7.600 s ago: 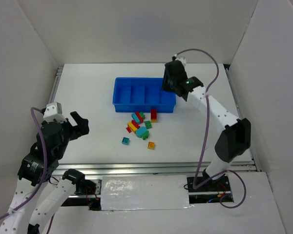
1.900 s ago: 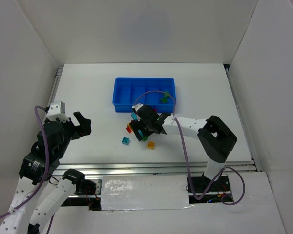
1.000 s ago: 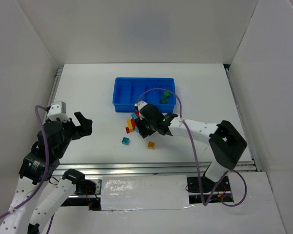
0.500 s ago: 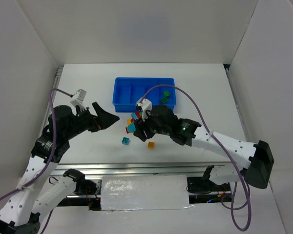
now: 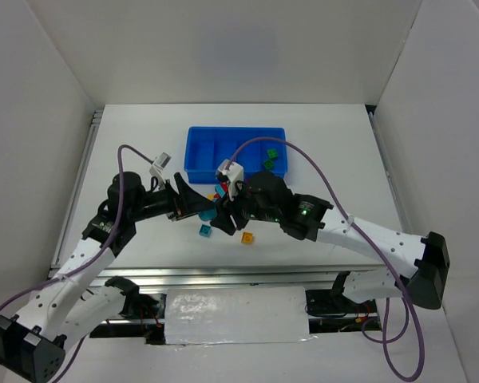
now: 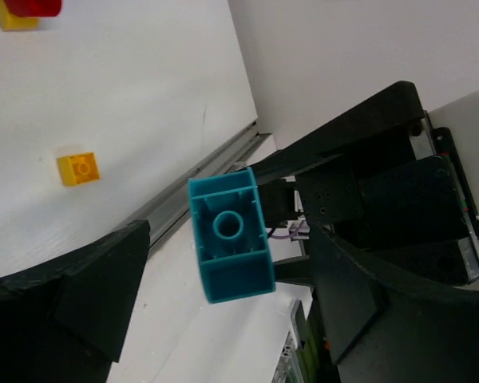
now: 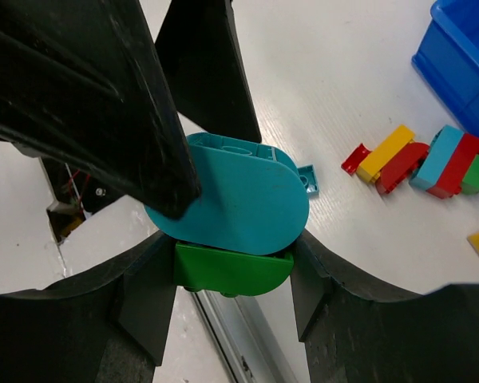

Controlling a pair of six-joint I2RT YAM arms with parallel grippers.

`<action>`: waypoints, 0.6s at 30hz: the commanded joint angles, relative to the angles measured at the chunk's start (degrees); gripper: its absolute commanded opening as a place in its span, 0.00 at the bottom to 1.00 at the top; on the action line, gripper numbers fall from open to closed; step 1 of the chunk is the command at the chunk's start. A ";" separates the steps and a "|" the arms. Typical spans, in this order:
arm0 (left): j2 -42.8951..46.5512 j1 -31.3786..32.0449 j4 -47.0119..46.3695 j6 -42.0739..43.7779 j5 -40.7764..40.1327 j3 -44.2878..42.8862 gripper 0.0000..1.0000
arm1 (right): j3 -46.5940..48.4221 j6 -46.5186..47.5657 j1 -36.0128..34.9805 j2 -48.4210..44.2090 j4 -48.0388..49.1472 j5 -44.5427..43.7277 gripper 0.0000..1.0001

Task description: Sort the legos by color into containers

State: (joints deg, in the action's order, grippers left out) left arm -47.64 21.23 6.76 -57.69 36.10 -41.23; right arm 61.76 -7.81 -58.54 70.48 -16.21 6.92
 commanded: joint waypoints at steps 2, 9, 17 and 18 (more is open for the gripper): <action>-0.44 2.05 -8.43 -2.25 3.19 0.19 0.89 | 3.90 0.08 -1.22 0.98 2.58 -0.41 0.36; -1.76 4.69 -11.59 -2.51 3.45 2.30 0.44 | 5.04 0.43 -2.01 2.21 3.11 -0.41 0.37; -1.14 4.96 -11.17 0.73 3.64 -0.33 0.00 | -1.28 -1.24 -2.80 -1.56 10.57 1.17 1.00; -0.97 5.04 -10.20 1.61 3.19 -0.69 0.00 | -3.12 -2.20 -2.72 -2.27 11.28 0.12 1.00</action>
State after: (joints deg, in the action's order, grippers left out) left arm -49.69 25.69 -1.61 -58.83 37.98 -38.70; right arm 61.28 -8.32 -60.66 71.64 -12.32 6.79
